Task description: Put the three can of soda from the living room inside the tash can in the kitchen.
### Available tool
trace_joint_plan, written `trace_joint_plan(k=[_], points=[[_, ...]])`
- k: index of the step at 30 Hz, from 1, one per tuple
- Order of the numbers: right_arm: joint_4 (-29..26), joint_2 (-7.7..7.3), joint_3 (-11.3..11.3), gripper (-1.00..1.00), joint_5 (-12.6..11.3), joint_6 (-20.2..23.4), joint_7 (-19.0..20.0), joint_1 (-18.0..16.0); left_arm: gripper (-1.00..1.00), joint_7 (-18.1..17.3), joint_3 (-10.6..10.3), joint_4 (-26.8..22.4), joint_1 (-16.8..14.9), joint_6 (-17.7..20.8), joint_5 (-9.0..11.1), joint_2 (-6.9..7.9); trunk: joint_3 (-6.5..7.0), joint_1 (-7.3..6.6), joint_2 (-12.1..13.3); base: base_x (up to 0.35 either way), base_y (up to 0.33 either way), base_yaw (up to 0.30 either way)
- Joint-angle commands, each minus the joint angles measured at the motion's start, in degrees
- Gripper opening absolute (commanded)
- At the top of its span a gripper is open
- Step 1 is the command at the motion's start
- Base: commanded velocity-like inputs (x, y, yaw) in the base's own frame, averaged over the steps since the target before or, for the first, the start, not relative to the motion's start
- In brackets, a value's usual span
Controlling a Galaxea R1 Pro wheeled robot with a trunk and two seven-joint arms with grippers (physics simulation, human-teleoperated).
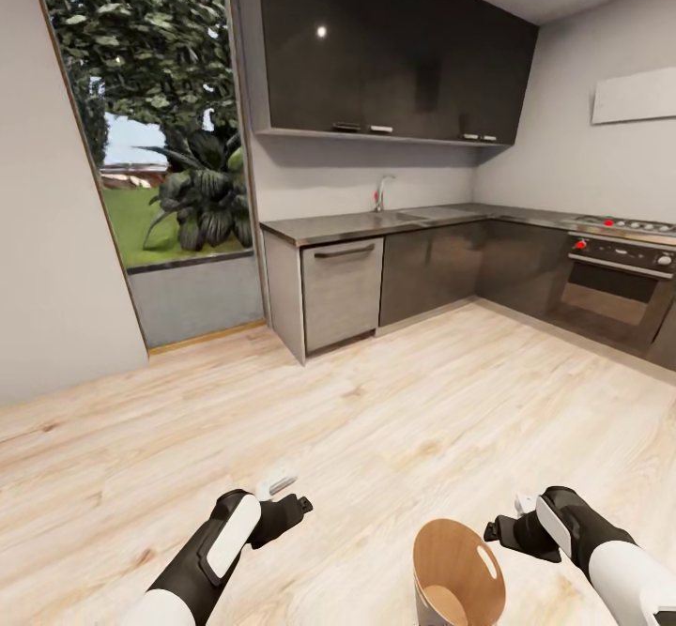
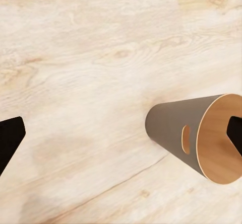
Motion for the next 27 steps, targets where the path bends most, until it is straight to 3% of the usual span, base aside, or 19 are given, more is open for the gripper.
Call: trace_joint_plan(k=[1,10,24,27], points=[[0.0,0.01,0.0,1.00,0.0,0.0,-0.1,0.0,1.00,0.0,0.0,0.0,0.0,0.0,0.0,0.00,-0.18,0.23,-0.4,0.000,0.000,0.000],[0.2,-0.31,-0.3,1.00,-0.3,-0.6,-3.2,-2.0,1.00,0.0,0.0,0.0,0.0,0.0,0.0,0.00,-1.80,2.20,-4.0,0.000,0.000,0.000],[0.0,-0.28,-0.4,1.00,-0.2,-0.8,-3.8,-2.6,1.00,0.0,0.0,0.0,0.0,0.0,0.0,0.00,-4.31,5.28,-9.6,0.000,0.000,0.000],[0.0,-0.30,-0.4,1.00,-0.3,-0.4,-3.9,-4.3,1.00,0.0,0.0,-0.3,0.0,0.0,0.1,-0.02,-4.85,5.94,-10.8,0.000,0.000,0.000]])
